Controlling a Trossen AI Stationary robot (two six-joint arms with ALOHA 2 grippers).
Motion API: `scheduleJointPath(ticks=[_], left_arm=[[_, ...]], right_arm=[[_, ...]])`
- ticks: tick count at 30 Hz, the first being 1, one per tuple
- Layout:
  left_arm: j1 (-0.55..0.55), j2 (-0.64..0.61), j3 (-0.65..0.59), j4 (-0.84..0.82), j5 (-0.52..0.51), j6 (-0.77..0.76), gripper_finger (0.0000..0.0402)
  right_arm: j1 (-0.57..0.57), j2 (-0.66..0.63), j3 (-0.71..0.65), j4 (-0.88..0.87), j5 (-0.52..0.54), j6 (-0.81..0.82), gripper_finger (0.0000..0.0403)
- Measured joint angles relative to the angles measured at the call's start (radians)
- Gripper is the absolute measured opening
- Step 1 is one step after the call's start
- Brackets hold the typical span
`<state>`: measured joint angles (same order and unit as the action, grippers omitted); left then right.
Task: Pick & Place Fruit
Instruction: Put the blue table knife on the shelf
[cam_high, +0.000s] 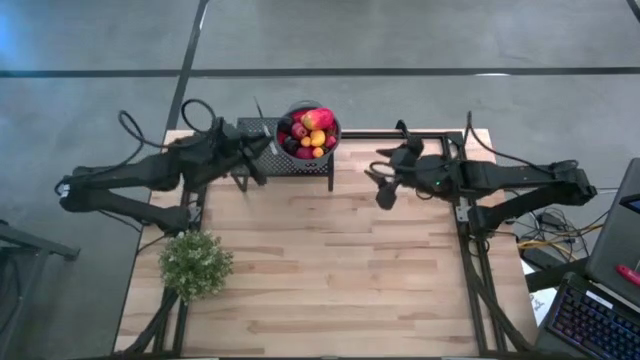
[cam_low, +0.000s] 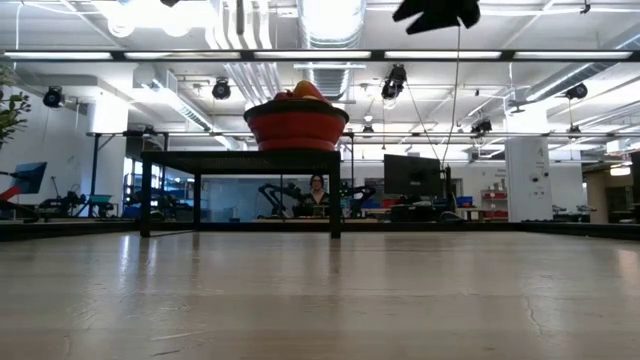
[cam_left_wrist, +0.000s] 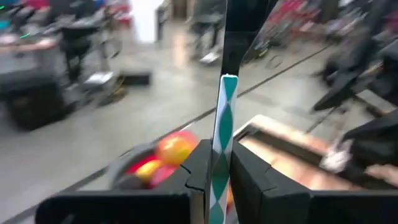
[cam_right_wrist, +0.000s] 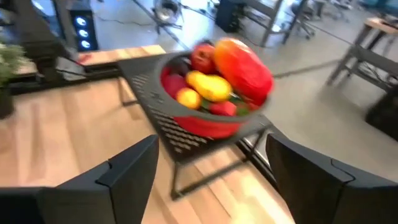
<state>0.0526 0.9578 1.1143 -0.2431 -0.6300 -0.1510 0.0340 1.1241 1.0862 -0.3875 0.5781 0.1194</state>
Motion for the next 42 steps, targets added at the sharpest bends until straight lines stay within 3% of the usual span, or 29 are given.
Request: scheduleJointPath(ticks=[11, 17, 21, 32, 42], left_arm=[[0.084, 0.157, 0.38, -0.695, -0.089, -0.29, 0.004], [0.13, 0.208, 0.411, -0.881, -0.088, -0.428, 0.004], [0.182, 0.229, 0.395, -1.012, -0.077, -0.537, 0.004], [0.393, 0.261, 0.309, -1.022, 0.121, -0.593, 0.004], [0.555, 0.378, 0.296, -0.976, 0.353, -0.529, 0.0039]], right_arm=[[-0.13, -0.082, 0.0, -0.14, 0.002, -0.012, 0.0314], [-0.178, -0.094, -0.001, -0.168, -0.006, -0.049, 0.0316], [-0.202, -0.095, -0.002, -0.203, -0.072, -0.049, 0.0301], [-0.207, -0.081, -0.032, -0.213, -0.116, -0.041, 0.0254], [-0.207, -0.081, -0.095, -0.212, -0.116, -0.04, 0.0227]])
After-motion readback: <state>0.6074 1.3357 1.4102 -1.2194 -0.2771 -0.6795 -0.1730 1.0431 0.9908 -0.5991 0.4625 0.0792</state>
